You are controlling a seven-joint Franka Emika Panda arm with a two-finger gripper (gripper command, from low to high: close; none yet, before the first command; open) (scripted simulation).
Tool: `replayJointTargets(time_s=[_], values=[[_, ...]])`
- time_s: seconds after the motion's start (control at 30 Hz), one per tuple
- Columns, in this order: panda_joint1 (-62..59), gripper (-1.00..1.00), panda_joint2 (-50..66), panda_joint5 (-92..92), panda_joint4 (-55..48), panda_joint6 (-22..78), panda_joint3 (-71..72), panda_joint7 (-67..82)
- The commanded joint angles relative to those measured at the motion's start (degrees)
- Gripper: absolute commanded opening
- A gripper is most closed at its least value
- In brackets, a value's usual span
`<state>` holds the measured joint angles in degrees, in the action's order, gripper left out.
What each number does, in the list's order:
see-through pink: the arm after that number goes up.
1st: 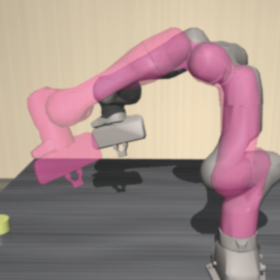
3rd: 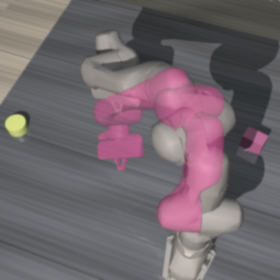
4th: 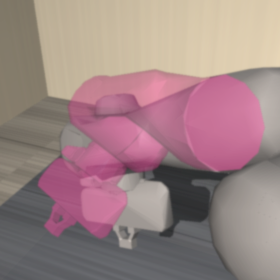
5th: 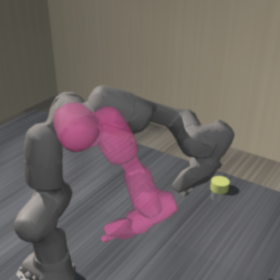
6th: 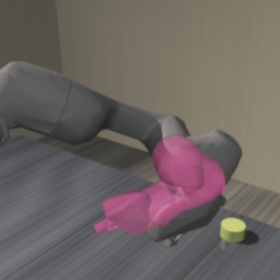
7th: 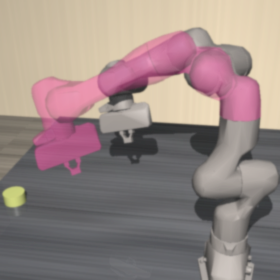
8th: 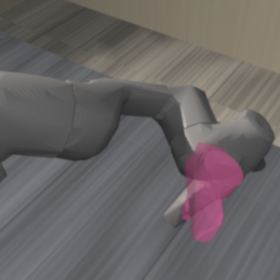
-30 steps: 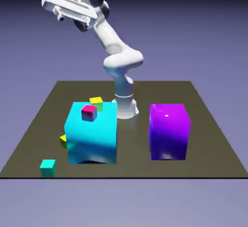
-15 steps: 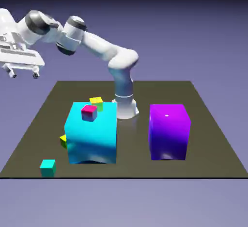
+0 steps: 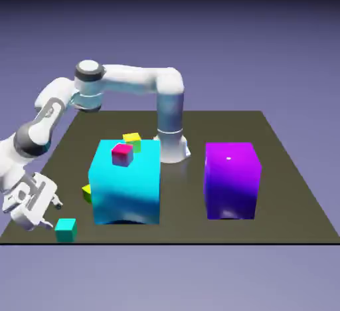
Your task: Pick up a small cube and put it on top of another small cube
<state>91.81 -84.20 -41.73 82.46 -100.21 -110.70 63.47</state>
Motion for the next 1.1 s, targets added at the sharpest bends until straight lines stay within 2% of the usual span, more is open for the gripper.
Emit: replayJointTargets(time_s=[0.0,0.03,0.17,1.07], values=[[-0.03,0.0,-0.88,-0.74,1.11,-1.65,-0.8,-0.22],[-0.03,-1.0,-0.88,-0.74,1.11,-1.65,-0.8,-0.22],[-0.59,-1.0,3.31,2.48,-2.98,5.14,3.12,1.38],[-54.6,-1.0,55.57,22.05,26.96,17.63,59.18,59.01]])
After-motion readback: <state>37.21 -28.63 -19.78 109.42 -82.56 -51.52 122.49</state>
